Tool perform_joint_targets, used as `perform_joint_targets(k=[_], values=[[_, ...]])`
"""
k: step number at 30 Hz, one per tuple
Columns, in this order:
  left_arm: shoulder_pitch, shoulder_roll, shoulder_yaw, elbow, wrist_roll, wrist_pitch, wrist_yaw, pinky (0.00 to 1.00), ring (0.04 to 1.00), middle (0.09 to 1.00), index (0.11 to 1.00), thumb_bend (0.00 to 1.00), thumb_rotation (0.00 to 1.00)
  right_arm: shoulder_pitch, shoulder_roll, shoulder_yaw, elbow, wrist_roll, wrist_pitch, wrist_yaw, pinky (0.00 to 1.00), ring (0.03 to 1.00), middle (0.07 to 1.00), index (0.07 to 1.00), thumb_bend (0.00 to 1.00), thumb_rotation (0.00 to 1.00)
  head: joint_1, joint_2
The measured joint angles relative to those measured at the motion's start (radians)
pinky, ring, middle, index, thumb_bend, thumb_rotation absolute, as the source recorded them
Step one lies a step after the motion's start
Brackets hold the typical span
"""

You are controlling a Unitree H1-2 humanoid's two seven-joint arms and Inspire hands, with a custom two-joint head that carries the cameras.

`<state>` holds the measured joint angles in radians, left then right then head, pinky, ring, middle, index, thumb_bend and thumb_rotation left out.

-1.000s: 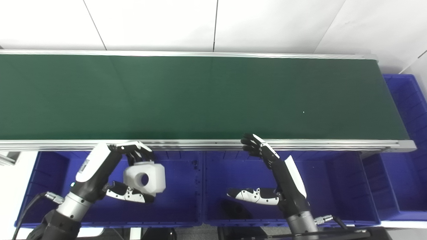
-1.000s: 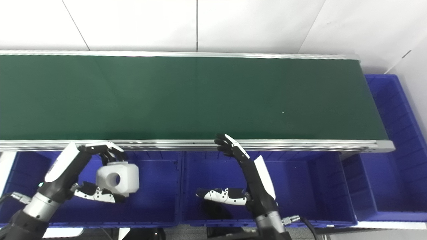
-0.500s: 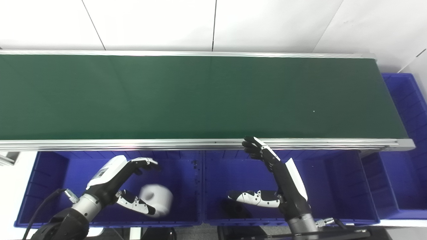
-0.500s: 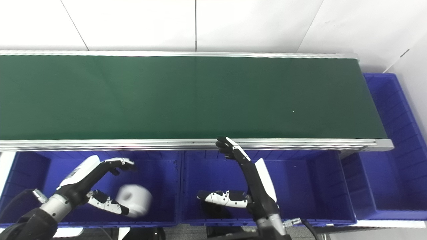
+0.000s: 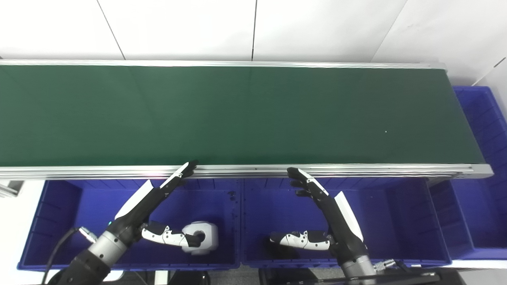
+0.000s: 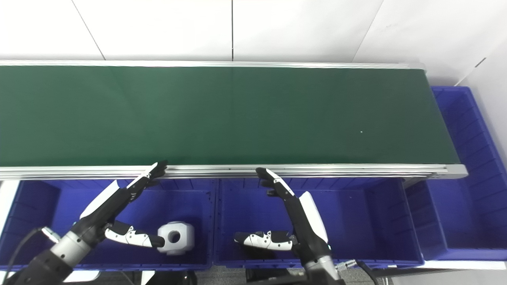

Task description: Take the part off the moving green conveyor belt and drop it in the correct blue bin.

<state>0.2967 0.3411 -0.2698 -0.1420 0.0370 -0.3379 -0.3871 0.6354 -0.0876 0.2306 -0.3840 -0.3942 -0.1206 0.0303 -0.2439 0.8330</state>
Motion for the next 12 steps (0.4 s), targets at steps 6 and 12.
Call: perform_joint_targets(k=[6,12], values=[[0.027,-0.057,-0.007,0.052,-0.073,-0.073,-0.001,0.93,0.962,0.979,0.975,0.79,0.19,0.001,-0.001,0.000,0.015,0.003,0.007,0.002,0.78,0.851,0.882,0.891,0.83,0.20,0.005,-0.017],[0.014,-0.057,0.009,0.127,-0.074,-0.086,-0.003,0.94,0.952,0.964,0.966,0.79,0.18,0.001,-0.006,-0.001,0.032,0.002,0.012,0.002,0.79,0.851,0.886,0.895,0.82,0.20,0.000,-0.020]])
